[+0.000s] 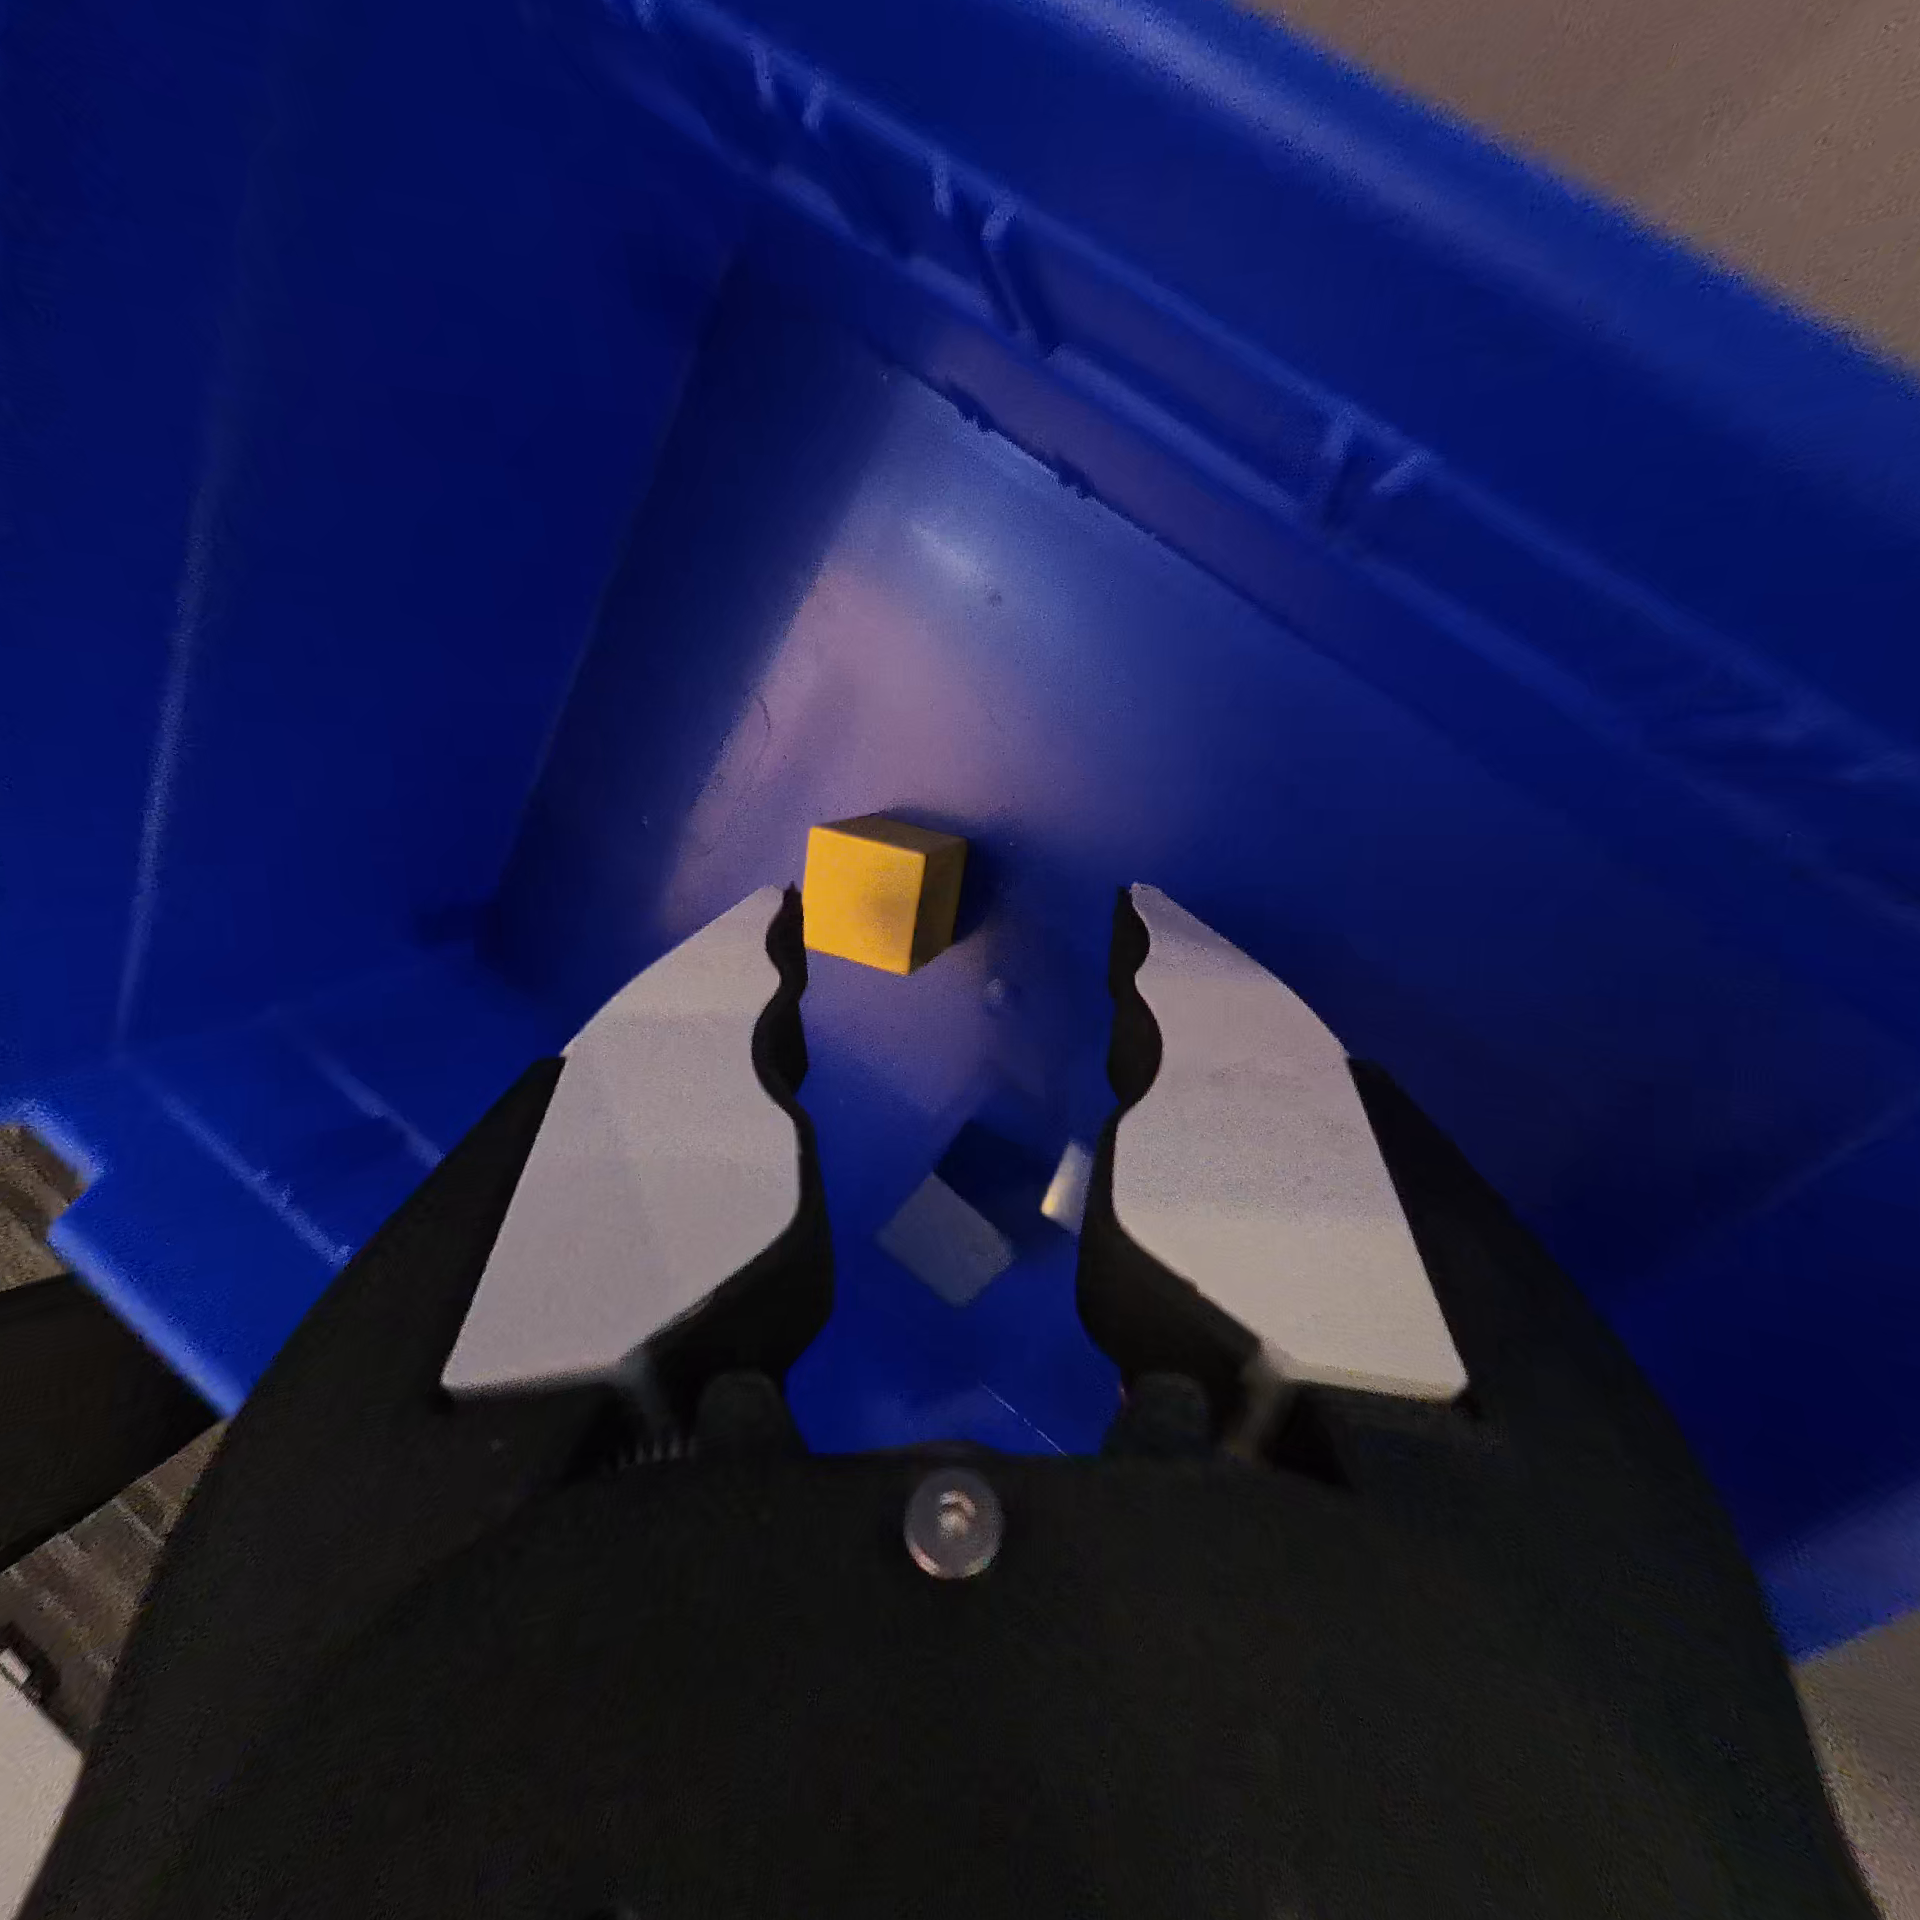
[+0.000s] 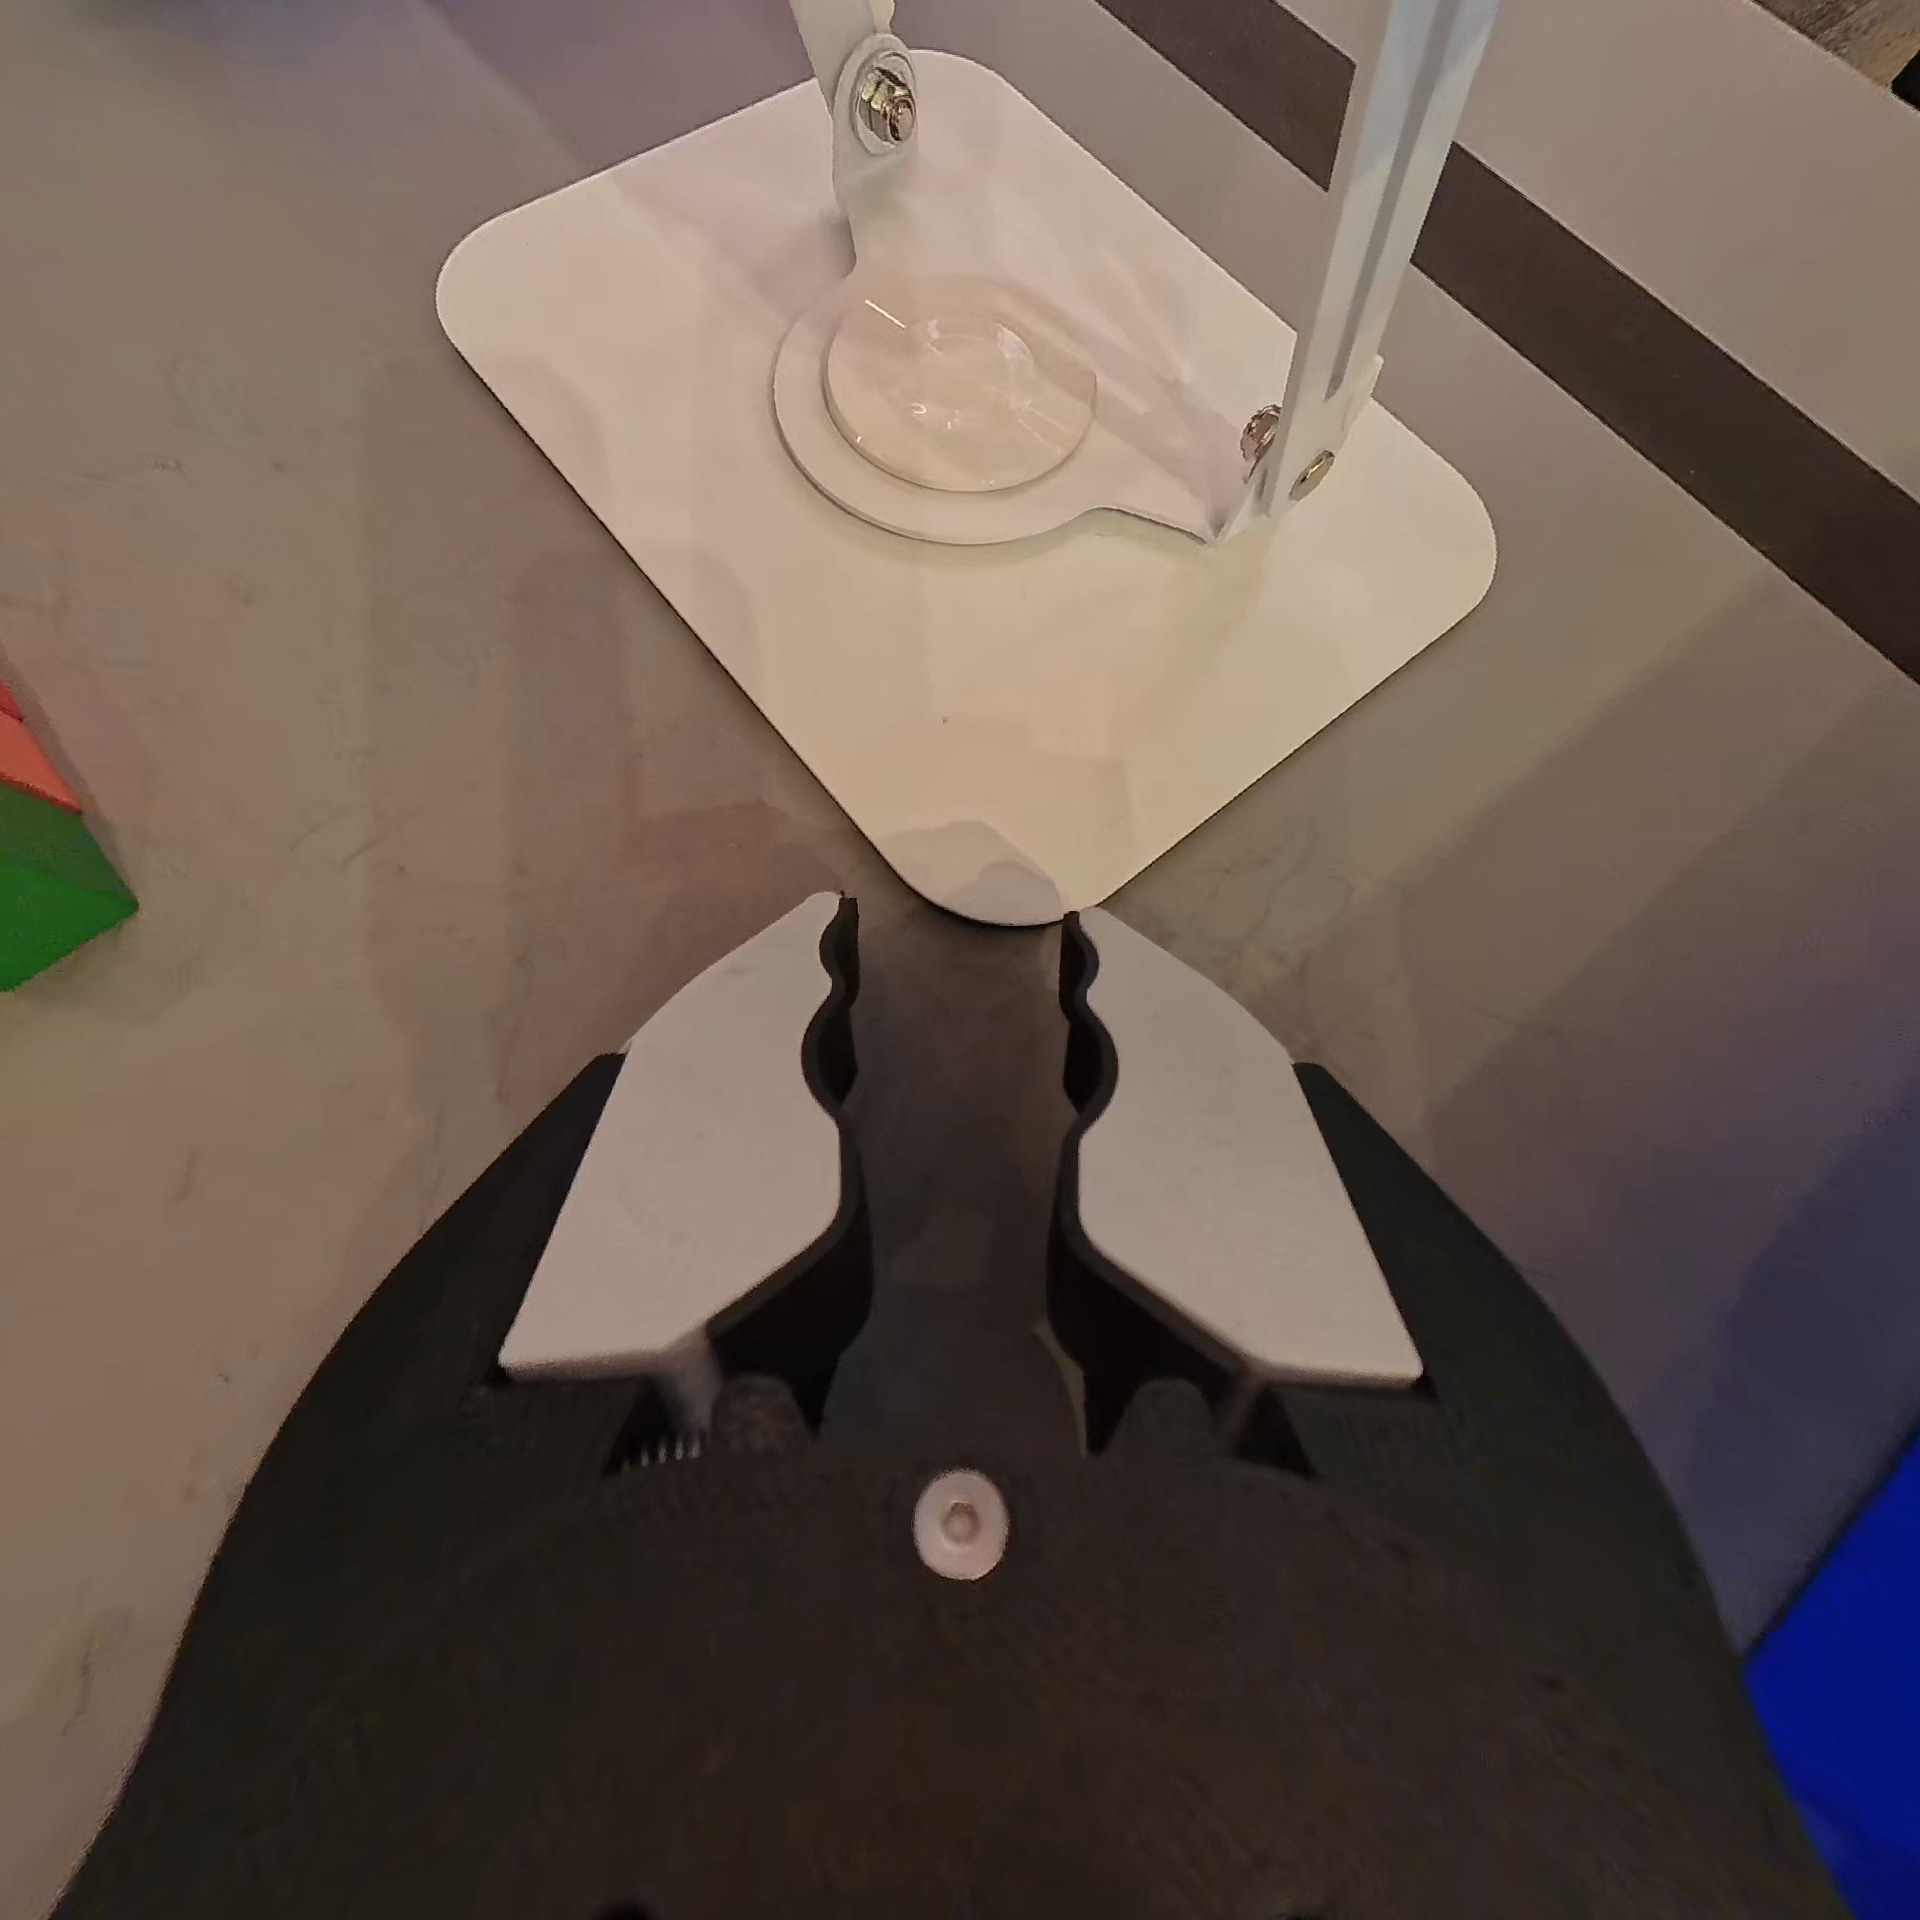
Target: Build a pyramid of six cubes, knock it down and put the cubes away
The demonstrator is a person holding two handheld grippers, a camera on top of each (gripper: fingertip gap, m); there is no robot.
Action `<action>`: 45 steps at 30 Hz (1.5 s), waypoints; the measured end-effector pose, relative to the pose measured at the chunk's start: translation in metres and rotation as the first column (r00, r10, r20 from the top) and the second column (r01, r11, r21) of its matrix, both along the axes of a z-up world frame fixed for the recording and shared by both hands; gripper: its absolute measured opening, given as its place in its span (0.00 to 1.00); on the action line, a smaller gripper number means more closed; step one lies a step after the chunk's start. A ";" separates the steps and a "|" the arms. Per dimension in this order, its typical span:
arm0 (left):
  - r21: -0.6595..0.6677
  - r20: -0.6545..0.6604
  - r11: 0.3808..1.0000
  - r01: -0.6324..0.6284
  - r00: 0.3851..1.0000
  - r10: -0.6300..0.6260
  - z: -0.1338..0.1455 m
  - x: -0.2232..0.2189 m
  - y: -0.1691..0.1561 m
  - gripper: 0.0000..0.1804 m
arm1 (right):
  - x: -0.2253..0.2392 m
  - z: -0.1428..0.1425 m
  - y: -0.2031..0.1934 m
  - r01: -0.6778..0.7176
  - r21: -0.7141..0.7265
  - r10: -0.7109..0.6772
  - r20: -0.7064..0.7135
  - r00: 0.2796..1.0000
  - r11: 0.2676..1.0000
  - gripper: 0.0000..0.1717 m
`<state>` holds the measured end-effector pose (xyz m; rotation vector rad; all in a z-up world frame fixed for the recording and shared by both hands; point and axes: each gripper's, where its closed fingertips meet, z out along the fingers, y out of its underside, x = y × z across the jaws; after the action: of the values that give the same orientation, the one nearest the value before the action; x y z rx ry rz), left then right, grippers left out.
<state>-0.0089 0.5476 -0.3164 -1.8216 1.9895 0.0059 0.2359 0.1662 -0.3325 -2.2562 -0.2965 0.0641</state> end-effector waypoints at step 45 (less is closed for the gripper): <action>-0.011 0.167 1.000 0.008 0.986 -0.006 0.045 -0.012 -0.075 0.17 | -0.002 -0.003 0.000 -0.012 -0.014 0.012 0.015 1.000 1.000 0.22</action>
<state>-0.0212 0.4726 -0.2711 -1.7606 1.8836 -0.1558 0.2338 0.1659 -0.3352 -2.2701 -0.3188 0.0552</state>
